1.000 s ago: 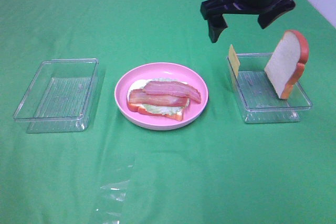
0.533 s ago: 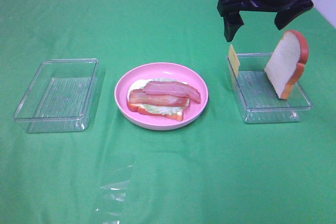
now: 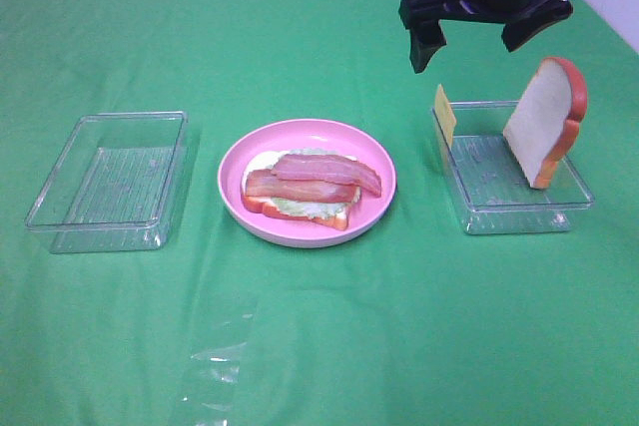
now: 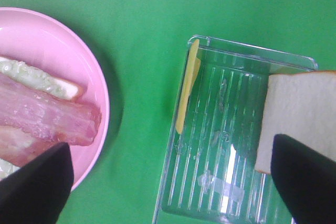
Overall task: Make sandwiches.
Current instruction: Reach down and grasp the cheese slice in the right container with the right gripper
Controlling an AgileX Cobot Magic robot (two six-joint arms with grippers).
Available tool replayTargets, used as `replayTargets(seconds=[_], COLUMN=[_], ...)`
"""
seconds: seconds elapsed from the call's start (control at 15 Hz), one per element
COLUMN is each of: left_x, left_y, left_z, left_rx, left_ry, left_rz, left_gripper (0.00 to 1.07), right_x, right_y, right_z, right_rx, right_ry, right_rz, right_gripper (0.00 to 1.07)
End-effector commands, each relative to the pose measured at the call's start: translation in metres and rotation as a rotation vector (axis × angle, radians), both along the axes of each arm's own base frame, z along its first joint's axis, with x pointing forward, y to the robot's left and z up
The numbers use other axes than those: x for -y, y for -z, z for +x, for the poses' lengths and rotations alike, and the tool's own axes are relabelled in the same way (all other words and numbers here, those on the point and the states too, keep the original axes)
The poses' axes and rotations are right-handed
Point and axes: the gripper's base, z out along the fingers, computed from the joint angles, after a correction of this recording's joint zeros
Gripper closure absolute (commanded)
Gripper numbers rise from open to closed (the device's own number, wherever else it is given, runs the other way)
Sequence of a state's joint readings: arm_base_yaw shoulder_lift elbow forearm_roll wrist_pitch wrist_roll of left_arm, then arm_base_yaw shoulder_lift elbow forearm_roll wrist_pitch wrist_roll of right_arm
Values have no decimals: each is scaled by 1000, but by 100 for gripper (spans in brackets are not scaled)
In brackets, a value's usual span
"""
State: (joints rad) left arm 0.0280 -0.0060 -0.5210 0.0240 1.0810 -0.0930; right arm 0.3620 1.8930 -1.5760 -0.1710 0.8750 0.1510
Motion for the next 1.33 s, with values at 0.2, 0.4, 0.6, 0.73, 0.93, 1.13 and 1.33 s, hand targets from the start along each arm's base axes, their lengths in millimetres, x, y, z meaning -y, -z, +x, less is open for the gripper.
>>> replayTargets(seconds=[0.2, 0.4, 0.6, 0.73, 0.93, 1.13, 1.33], left_x=[0, 0, 0, 0, 0, 0, 0], left_y=[1, 1, 1, 1, 1, 1, 1], left_z=[-2, -2, -2, -2, -2, -2, -2], left_rx=[13, 13, 13, 13, 13, 13, 13], left_ry=[4, 4, 5, 5, 5, 5, 5], left_rz=[1, 1, 2, 2, 2, 2, 2], left_gripper=[7, 7, 7, 7, 7, 7, 7], right_x=[-5, 2, 5, 13, 18, 16, 14], right_y=[19, 36, 43, 42, 46, 67, 89], right_z=[26, 40, 47, 49, 51, 54, 58], right_rx=[6, -38, -50, -50, -68, -118, -155], right_ry=[12, 35, 47, 61, 75, 78, 81], right_rz=[-5, -18, -5, -6, 12, 19, 19], right_gripper=[9, 9, 9, 9, 9, 9, 9])
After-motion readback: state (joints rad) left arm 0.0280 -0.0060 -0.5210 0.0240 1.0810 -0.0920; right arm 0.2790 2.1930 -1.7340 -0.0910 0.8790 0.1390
